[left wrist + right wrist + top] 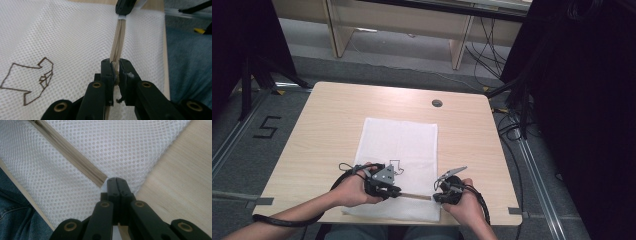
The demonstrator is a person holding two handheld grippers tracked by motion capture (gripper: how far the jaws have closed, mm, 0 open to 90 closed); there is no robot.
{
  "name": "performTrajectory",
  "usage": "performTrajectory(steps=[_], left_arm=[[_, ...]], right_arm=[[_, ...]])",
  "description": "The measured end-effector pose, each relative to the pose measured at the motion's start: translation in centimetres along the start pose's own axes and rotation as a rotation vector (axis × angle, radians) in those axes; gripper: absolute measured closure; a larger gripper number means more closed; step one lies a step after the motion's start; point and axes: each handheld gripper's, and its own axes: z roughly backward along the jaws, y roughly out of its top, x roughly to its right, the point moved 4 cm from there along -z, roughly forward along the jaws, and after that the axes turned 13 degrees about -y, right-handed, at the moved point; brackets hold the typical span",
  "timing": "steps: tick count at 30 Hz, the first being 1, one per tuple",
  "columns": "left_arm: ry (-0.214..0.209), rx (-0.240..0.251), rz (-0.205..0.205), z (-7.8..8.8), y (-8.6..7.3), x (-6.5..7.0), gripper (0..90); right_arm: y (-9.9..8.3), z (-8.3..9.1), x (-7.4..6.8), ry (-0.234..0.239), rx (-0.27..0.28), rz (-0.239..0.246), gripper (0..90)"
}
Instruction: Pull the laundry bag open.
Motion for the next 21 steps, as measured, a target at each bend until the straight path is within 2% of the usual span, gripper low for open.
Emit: performTrajectory(steps=[1, 2, 3, 5, 17, 18, 19, 20, 21], left_arm=[[0.001, 0.002, 0.021, -0.03, -0.06, 0.1, 82.2], [0.001, 0.001, 0.013, 0.01, -0.09, 0.09, 82.1], [-0.012, 0.013, 0.023, -0.04, -0.1, 0.08, 82.2], [0.0, 0.01, 0.021, 0.1, -0.15, 0.05, 82.2], [-0.005, 0.011, 0.014, 0.19, -0.17, 0.11, 82.2], [-0.005, 0.002, -0.003, 0.25, -0.15, 0.02, 82.2], [-0.001, 0.001, 0.0, 0.27, -0.22, 0.05, 82.2], [-0.01, 0.016, 0.021, 0.29, -0.24, 0.13, 82.2], [-0.002, 0.011, 0.013, 0.38, -0.29, 0.12, 82.2]], right_arm=[[0.0, 0.0, 0.0, 0.0, 0.0, 0.0, 90.0], [0.0, 0.0, 0.0, 0.0, 0.0, 0.0, 90.0], [0.0, 0.0, 0.0, 0.0, 0.0, 0.0, 90.0], [0.0, 0.0, 0.01, 0.001, 0.0, 0.0, 90.0], [-0.01, 0.0, 0.01, 0.001, 0.0, 0.0, 90.0], [-0.01, 0.0, 0.01, 0.001, 0.001, 0.0, 90.0], [-0.01, 0.0, 0.01, -0.001, 0.0, -0.002, 90.0], [-0.02, 0.0, 0.01, -0.001, 0.001, -0.001, 90.0], [-0.02, 0.0, 0.01, -0.001, 0.001, -0.001, 90.0]])
